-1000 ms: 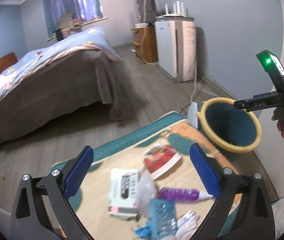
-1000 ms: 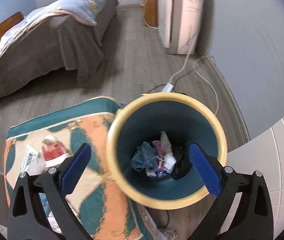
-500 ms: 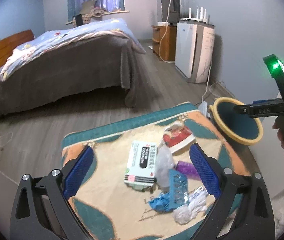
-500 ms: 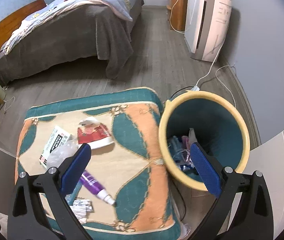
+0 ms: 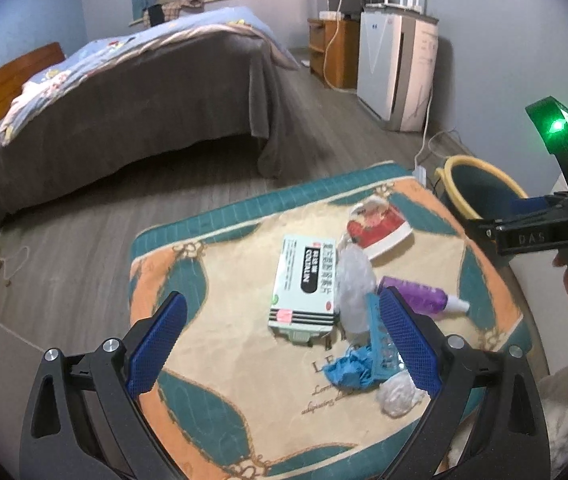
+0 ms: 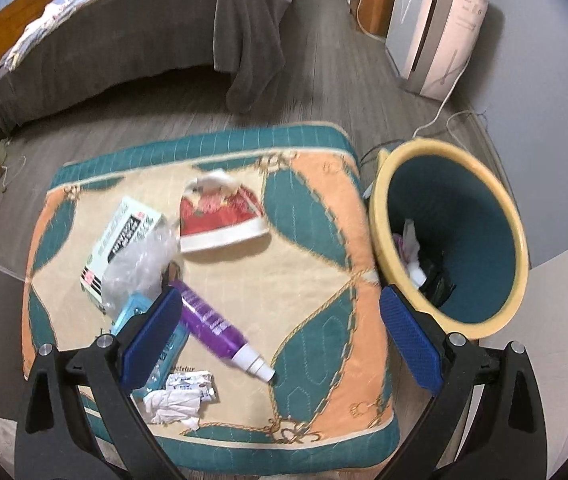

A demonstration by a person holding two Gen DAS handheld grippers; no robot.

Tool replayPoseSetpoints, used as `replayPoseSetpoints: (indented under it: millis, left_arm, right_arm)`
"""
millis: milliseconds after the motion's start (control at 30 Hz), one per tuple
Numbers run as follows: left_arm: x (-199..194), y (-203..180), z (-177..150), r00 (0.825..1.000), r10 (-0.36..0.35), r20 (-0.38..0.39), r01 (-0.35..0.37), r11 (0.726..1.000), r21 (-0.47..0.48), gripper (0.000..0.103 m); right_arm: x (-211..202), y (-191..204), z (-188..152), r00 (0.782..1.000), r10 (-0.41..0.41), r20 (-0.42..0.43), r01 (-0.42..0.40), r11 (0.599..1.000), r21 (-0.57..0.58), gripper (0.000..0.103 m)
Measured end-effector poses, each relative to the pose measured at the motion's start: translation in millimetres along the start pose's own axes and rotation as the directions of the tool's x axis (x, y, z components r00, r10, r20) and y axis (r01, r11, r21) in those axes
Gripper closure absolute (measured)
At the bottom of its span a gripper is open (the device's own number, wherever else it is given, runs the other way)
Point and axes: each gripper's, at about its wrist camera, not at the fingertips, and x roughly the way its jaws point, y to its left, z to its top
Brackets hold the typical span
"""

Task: Collect trash
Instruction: 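Move both tools back over the cushion toward the remaining items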

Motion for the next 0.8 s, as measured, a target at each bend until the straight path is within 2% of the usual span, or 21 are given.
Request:
replayPoseSetpoints:
  millis: [133,300,533,600,700,767,800]
  left_arm:
    - [3.0,7.5,1.0,1.000,0.006,-0.006,-0.006,1.000,-0.031,0.007]
    - [13.5,11.1,1.4,0.999,0.017,-0.042,-0.020,0.999,-0.049,0.007]
    - [25.1,14.6,4.1,0.997,0.023,-0.067,-0.027,0.998,-0.056,0.007]
    - [28.6,13.6,4.9,0.997,0.019,-0.074,-0.023,0.998,-0.053,0.007]
    - [35.4,10.1,5.7,0.996,0.014,-0.090,-0.018,0.999,-0.040,0.007]
    - [38.7,8.8,5.9,0.995,0.014,-0.096,-0.018,0.999,-0.033,0.007]
    - [41.0,7.7,6.1,0.995,0.013,-0.101,-0.016,0.999,-0.029,0.007]
  right_arm:
    - [12.5,5.8,-4.0,1.000,-0.001,-0.025,0.001,1.000,-0.026,0.006]
    - [39.8,11.9,-11.2,0.994,0.031,-0.102,-0.033,0.999,-0.018,0.006]
    - [61.8,37.8,-14.3,0.988,0.038,-0.150,-0.060,0.988,-0.144,0.007]
    - [67.5,44.8,-14.9,0.985,0.049,-0.167,-0.079,0.981,-0.176,0.011]
    - [76.4,54.5,-18.0,0.979,0.058,-0.197,-0.102,0.970,-0.222,0.024]
    - [80.6,59.7,-19.7,0.977,0.056,-0.207,-0.109,0.962,-0.252,0.040]
    - [83.3,62.5,-20.2,0.975,0.060,-0.215,-0.117,0.957,-0.266,0.043]
